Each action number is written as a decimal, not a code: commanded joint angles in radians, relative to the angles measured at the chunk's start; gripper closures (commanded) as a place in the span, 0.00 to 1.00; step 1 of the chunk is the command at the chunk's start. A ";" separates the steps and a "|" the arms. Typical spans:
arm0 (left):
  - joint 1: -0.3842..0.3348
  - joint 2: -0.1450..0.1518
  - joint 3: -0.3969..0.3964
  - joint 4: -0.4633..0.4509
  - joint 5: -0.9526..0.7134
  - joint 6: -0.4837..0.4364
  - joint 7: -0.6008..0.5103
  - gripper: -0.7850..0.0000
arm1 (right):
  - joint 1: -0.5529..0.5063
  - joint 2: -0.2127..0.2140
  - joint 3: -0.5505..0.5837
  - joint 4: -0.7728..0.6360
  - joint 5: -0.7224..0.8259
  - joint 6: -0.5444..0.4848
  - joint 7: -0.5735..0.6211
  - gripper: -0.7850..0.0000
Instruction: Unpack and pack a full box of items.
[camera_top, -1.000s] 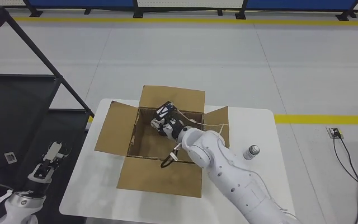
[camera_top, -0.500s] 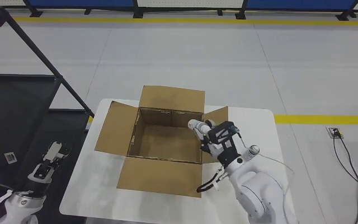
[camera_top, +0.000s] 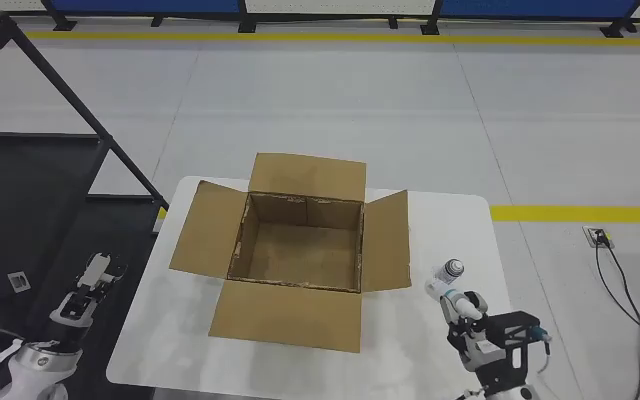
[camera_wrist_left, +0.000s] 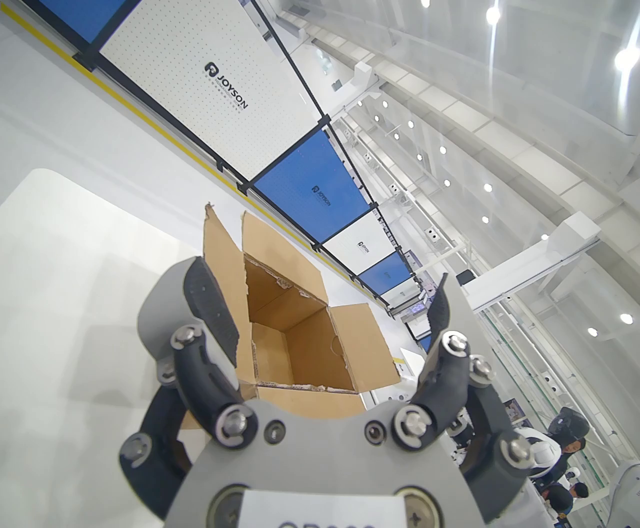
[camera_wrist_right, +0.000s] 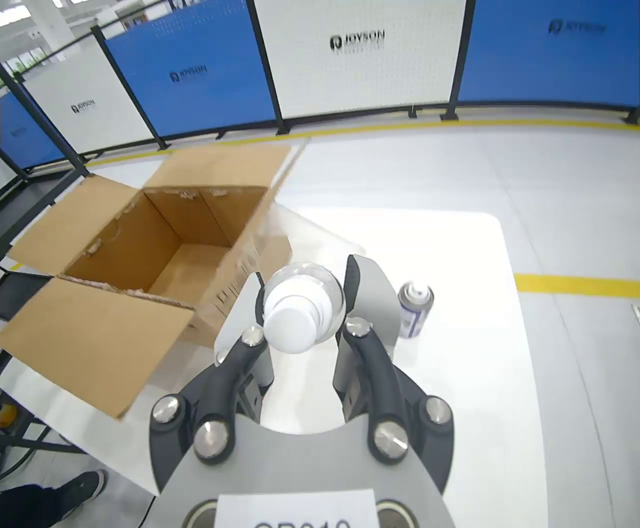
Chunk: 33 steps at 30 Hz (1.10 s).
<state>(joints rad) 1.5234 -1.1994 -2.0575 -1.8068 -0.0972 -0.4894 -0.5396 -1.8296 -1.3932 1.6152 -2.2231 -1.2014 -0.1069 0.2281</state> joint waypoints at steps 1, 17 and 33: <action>0.000 0.000 0.000 0.000 0.000 0.000 0.000 0.00 | 0.021 0.003 0.022 0.042 0.042 -0.004 0.074 1.00; 0.000 0.000 0.000 0.000 0.000 0.000 0.000 0.00 | 0.290 0.033 0.080 0.334 0.193 -0.038 0.451 1.00; 0.000 0.000 0.000 0.000 0.000 0.000 0.000 0.00 | 0.337 0.049 0.043 0.342 0.201 0.010 0.538 0.00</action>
<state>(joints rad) 1.5234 -1.1994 -2.0575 -1.8068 -0.0972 -0.4894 -0.5396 -1.4904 -1.3453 1.6597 -1.8775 -0.9995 -0.1008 0.7665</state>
